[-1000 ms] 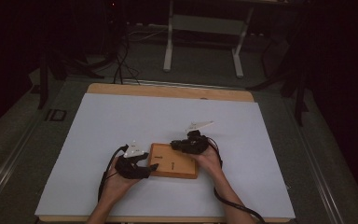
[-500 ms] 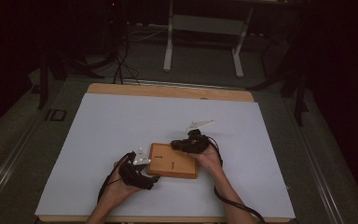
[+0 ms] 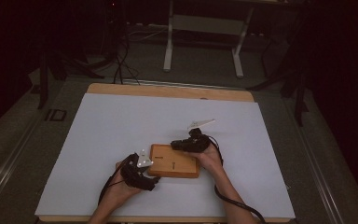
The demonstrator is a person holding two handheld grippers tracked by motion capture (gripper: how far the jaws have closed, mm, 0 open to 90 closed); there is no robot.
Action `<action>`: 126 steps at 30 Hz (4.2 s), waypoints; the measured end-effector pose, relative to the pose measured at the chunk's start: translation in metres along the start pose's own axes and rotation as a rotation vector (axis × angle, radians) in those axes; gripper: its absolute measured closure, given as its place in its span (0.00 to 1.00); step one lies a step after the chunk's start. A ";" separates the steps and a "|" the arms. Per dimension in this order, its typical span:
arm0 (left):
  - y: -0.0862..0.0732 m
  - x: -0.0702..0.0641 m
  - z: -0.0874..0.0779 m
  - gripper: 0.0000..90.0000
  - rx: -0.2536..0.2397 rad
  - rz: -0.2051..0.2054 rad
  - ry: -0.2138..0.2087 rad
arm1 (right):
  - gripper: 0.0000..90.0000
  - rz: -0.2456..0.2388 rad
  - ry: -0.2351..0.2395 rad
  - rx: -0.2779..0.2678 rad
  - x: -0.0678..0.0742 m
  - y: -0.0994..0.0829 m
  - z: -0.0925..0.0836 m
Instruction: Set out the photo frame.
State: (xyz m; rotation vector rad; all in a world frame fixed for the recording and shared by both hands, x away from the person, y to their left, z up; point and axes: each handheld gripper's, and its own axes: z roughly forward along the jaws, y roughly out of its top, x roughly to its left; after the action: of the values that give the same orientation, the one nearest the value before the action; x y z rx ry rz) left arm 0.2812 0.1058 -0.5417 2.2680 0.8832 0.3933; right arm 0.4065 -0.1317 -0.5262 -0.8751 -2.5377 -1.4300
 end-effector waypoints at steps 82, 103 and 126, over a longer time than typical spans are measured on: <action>0.019 -0.027 -0.022 0.39 -0.312 0.178 0.005 | 0.70 -0.111 -0.045 0.126 0.015 0.006 -0.022; 0.022 -0.025 -0.022 0.41 -0.321 0.160 -0.005 | 0.70 -0.167 -0.113 0.116 0.022 0.003 -0.047; 0.024 -0.023 -0.022 0.41 -0.327 0.137 -0.012 | 0.71 -0.162 -0.205 0.073 0.014 -0.012 -0.074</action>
State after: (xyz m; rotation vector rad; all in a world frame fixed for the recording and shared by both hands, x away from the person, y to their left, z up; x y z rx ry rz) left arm 0.2653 0.0874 -0.5100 2.0295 0.6081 0.5436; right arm 0.3743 -0.1907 -0.4890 -0.8632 -2.8525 -1.3417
